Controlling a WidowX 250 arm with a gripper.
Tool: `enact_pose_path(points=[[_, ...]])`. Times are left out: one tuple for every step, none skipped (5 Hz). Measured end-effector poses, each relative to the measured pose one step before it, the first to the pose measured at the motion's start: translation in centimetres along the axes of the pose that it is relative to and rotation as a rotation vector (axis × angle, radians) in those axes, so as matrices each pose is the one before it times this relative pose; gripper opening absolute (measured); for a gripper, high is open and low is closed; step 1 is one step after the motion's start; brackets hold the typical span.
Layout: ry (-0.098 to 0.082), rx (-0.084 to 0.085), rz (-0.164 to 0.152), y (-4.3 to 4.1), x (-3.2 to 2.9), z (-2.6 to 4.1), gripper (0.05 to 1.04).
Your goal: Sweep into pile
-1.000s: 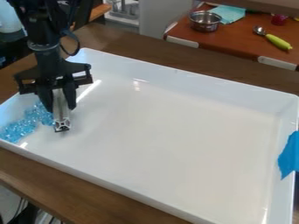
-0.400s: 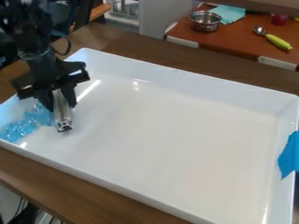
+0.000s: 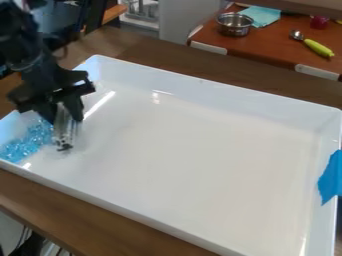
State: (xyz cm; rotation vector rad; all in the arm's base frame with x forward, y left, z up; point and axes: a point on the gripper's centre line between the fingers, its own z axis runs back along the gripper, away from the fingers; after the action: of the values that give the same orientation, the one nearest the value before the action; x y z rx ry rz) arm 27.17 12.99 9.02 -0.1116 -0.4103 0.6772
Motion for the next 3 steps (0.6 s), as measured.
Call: enact_pose_path(points=[[-0.0112, 0.0087, -0.1732, 0.590, -0.053, -0.029, 0.378], [0.0090, 0.0507, -0.2015, 0.920, -0.062, 0.041, 0.427], [-0.0266, -0.0165, -0.2242, 0.587, -0.268, -0.171, 0.711]])
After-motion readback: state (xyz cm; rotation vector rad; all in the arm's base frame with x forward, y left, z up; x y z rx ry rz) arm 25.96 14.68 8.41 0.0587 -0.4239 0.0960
